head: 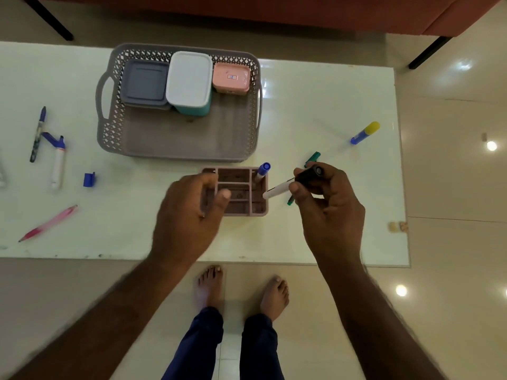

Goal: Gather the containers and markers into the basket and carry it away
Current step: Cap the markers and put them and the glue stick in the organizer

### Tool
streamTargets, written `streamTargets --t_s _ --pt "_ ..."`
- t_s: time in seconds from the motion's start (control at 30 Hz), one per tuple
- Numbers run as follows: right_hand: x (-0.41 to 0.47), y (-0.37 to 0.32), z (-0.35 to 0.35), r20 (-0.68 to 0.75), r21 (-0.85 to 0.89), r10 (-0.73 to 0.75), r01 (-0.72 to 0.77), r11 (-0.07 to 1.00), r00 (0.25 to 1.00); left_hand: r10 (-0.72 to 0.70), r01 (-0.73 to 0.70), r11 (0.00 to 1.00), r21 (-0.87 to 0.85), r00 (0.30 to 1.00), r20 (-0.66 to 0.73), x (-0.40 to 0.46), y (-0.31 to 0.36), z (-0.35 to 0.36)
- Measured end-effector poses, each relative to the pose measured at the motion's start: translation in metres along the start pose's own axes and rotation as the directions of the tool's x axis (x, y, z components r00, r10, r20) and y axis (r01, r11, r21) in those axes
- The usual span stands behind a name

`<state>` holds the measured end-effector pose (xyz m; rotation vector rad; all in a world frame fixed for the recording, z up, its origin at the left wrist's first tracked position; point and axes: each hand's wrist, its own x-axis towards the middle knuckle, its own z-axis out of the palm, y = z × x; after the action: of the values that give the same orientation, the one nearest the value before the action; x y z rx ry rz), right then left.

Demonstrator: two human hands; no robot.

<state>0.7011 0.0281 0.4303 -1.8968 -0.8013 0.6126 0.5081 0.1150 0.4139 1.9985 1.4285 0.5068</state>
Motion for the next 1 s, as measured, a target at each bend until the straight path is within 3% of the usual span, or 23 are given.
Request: streamTargets --t_s 0.1,0.27,0.5,0.73,1.0 --pt "0.007 0.010 0.013 0.026 -0.052 -0.013 0.015 0.999 1.000 -0.068 0.076 0.992 0.103 0.995 -0.074 0.000 -0.025 -0.006" --pt "0.014 0.027 0.038 0.088 -0.186 -0.035 0.051 0.981 0.996 -0.184 0.180 0.968 0.173 0.983 0.007 0.002 -0.043 -0.002" --pt "0.017 0.045 0.069 0.143 -0.389 -0.059 0.111 0.915 0.988 -0.263 0.248 0.959 0.134 0.959 0.104 0.011 -0.041 0.010" --pt "0.021 0.047 0.071 0.113 -0.337 0.000 0.038 0.941 0.994 -0.281 0.267 0.956 0.119 0.951 0.130 0.017 -0.039 0.012" --pt "0.011 0.066 0.044 0.232 -0.337 0.114 -0.031 0.941 0.966 -0.296 0.284 0.953 0.105 0.946 0.130 0.016 -0.042 0.015"
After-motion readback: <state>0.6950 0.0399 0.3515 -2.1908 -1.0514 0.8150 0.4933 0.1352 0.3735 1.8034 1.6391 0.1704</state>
